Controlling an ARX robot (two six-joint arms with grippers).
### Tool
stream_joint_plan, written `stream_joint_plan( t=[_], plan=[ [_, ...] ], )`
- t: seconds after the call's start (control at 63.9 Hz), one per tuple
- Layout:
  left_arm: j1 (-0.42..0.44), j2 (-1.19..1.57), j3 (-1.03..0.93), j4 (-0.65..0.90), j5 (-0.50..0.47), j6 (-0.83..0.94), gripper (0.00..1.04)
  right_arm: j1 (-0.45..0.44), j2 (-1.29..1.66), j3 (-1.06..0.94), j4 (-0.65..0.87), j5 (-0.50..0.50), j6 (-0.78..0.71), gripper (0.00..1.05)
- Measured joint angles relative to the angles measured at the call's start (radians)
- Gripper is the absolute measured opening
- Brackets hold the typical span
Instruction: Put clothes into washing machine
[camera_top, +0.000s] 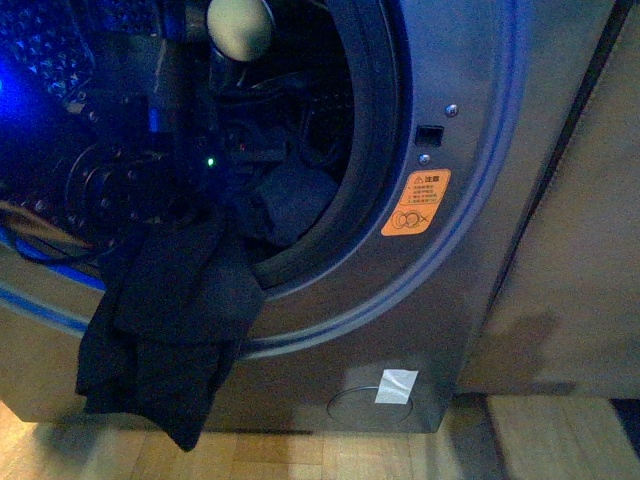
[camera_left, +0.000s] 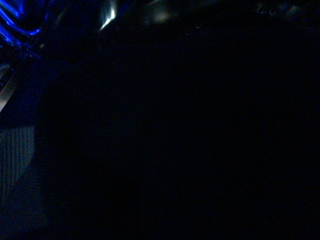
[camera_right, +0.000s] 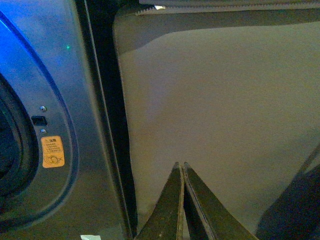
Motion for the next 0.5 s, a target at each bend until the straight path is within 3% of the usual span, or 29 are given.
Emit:
stream_joint_plan(
  t=[0.235, 0.5],
  plan=[
    [0.023, 0.104, 0.289, -0.113, -0.068, 0.030, 0.07, 0.000, -0.076, -0.042, -0.027, 0.000, 0.000, 0.02],
    [0.030, 0.116, 0.393, -0.155, -0.085, 0.038, 0.07, 0.000, -0.133, -0.042, -0.082, 0.000, 0.000, 0.02]
  ],
)
